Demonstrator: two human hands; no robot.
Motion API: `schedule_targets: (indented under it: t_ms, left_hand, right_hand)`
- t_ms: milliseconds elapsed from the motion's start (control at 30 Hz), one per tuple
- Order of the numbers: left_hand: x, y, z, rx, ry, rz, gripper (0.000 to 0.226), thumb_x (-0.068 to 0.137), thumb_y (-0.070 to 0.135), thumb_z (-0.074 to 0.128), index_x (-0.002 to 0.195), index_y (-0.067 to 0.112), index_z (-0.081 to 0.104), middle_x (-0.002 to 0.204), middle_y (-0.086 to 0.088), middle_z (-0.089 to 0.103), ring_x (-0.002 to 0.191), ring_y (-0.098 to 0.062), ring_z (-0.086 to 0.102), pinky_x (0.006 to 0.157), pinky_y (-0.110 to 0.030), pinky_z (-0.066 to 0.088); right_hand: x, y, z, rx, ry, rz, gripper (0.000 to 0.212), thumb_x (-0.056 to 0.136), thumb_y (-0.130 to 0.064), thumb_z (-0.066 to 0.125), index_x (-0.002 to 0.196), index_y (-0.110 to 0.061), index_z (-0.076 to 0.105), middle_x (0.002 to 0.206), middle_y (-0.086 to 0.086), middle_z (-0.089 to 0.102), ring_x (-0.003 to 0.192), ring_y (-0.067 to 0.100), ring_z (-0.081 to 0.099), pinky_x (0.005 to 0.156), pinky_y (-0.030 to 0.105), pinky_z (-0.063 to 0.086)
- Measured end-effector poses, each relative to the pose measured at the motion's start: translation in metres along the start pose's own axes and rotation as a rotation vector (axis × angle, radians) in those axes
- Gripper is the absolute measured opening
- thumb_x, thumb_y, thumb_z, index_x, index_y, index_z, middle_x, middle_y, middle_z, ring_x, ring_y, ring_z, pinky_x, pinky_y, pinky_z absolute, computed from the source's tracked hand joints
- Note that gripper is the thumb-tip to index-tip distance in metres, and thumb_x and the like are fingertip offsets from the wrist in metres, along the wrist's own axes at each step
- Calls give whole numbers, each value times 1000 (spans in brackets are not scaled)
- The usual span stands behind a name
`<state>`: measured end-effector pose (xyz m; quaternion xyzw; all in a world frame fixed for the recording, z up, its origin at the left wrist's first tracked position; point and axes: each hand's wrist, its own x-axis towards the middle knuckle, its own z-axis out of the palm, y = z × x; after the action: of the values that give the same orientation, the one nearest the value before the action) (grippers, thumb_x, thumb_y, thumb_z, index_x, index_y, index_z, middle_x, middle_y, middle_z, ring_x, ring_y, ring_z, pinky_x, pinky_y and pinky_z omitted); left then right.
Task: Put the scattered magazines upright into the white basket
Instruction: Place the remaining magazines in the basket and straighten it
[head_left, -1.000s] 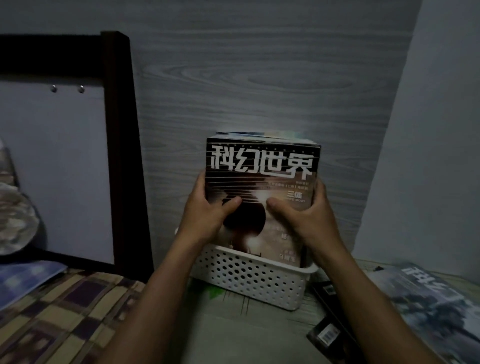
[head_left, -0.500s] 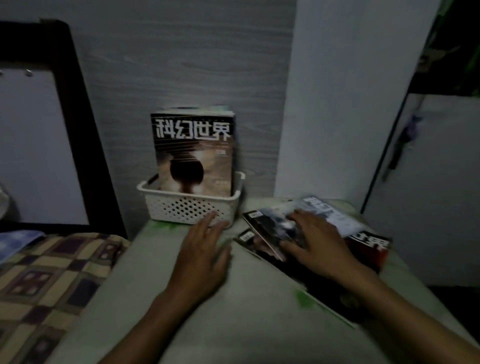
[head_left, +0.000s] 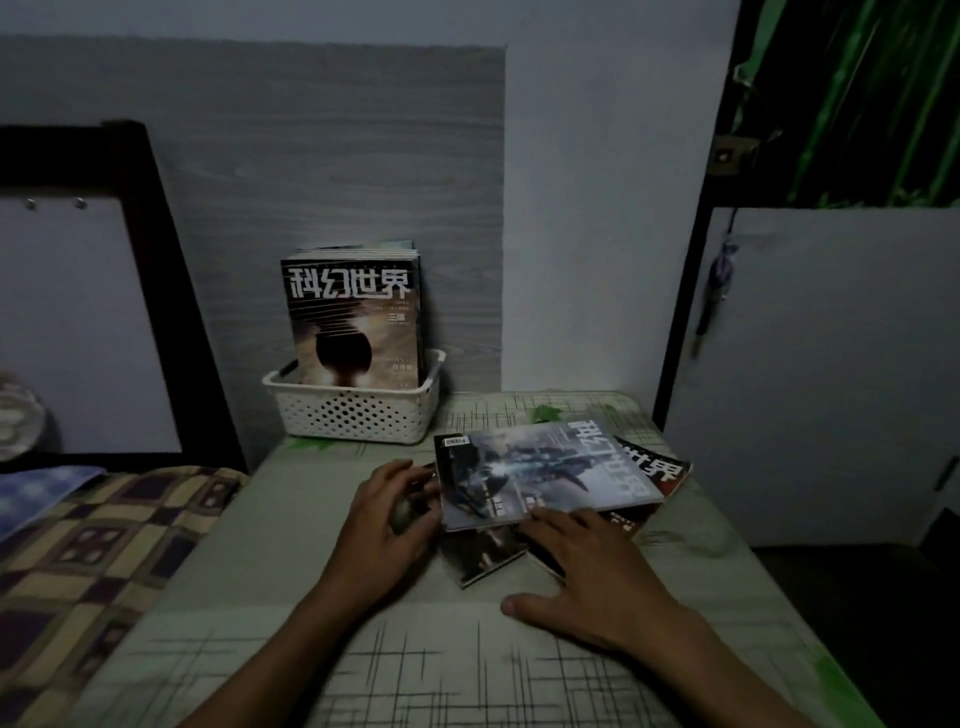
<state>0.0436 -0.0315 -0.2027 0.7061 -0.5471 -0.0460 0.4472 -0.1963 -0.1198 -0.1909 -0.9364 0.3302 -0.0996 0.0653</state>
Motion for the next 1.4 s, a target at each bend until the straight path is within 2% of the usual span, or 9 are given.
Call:
schedule_targets:
  t_ms: [167,333,533,633,900,1000,1133,1300,1400]
  left_hand:
    - [12,30,13,174,-47,149,47,86,48,54,128,27,56,140,1,50,127,-16,43,108,-40,36]
    - [58,36,24,576,-406,34,81,78,72,49,142,25,37,153,-4,38,140,-23,33,118,-53,13]
    - [76,25,15,538,-455,-197,93,34,94,58,97,26,58,102,4,63,92,-18,57,80,-37,49]
    - [66,18,7,430,-402,-205,78,39,88,65,86,27,54,87,6,61,76,-11,56,62,-30,46]
    - [41,25,-3,145,-279,-249,37,74,39,78,82,21,47,85,3,61,74,-14,56,60,-32,44]
    - [32,24,-14,-360,-267,-225,26,86,16,69,83,22,44,73,-3,65,59,-11,61,50,-24,46]
    - [23,22,-48,-719,-164,-123,26,87,11,70,102,29,59,87,-15,76,71,-25,74,55,-28,56]
    - [19,7,-74,-786,-59,-94,45,85,17,70,125,32,56,104,-13,76,89,-35,74,68,-37,61]
    - [20,-1,-93,-759,14,-84,42,82,20,69,119,38,60,106,-10,76,88,-30,74,66,-35,61]
  right_hand:
    - [-31,-13,-3,108,84,-55,71,67,-88,43,124,-45,41,108,-32,46,112,11,45,73,25,38]
    - [-51,-4,2,269,171,14,57,77,-77,45,127,-51,45,121,-18,55,116,2,51,90,19,41]
    - [-47,-7,2,248,299,7,25,85,-57,53,96,-35,54,101,-20,55,93,-1,52,69,19,46]
    - [-43,0,4,251,343,93,22,85,-45,63,77,-29,51,85,-14,53,88,6,52,66,27,46]
    - [-39,-3,4,261,263,186,33,79,-39,72,64,-31,45,74,-14,52,78,5,50,60,20,40]
    - [-25,0,-11,536,264,347,29,71,-35,80,87,-35,56,86,-13,62,79,5,61,63,21,47]
    - [22,-1,-51,1029,284,449,71,75,-12,82,131,-30,43,110,-2,63,89,18,66,60,28,56]
    - [76,-26,-57,1294,163,496,51,83,-4,72,121,-22,45,96,7,67,55,19,63,42,27,47]
    - [100,-47,-48,1403,6,428,18,92,-3,59,110,-7,61,61,6,60,44,18,51,38,24,41]
